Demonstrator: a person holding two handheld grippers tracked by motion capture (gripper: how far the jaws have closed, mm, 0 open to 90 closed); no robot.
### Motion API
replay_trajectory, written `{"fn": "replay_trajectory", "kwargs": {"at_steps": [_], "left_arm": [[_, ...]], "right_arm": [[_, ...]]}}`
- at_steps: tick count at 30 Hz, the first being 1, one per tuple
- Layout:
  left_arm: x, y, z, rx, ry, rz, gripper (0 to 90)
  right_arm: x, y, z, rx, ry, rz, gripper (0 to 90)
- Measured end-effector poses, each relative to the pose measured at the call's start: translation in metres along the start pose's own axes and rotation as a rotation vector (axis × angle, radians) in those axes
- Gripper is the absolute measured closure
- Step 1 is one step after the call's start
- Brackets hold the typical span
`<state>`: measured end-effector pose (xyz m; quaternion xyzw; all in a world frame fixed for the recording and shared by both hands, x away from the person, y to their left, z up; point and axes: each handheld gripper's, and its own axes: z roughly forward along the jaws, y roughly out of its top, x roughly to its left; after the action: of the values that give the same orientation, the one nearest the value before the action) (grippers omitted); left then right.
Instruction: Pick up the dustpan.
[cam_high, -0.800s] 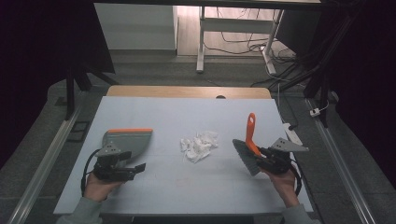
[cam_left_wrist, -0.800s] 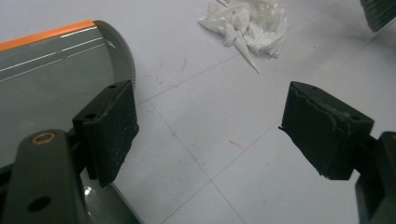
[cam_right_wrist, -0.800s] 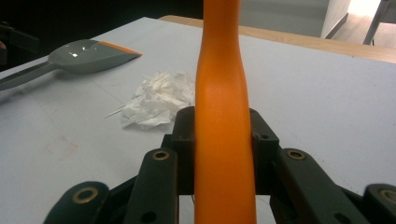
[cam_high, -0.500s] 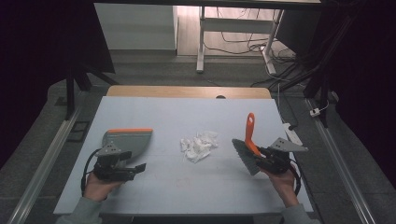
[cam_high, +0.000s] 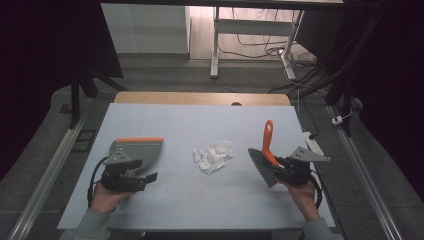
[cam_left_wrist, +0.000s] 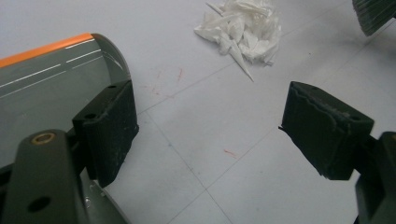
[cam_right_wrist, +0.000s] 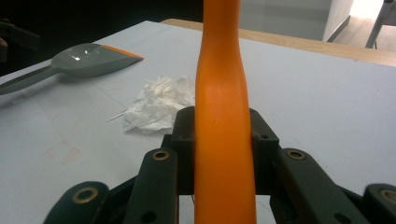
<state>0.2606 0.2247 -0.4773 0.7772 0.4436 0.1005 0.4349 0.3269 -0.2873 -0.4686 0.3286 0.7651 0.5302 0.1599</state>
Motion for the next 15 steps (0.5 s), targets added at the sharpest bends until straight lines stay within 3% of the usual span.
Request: {"fn": "replay_trajectory", "kwargs": {"at_steps": [11,15], "left_arm": [[-0.009,0.010,-0.010,-0.007,0.006,0.014,18.3],[-0.009,0.015,-0.012,0.006,0.010,-0.028,18.3]], "right_arm": [[0.001,-0.003,-0.002,0.012,-0.023,-0.001,70.3],[0.000,-0.003,-0.002,0.011,-0.023,0.002,70.3]]}}
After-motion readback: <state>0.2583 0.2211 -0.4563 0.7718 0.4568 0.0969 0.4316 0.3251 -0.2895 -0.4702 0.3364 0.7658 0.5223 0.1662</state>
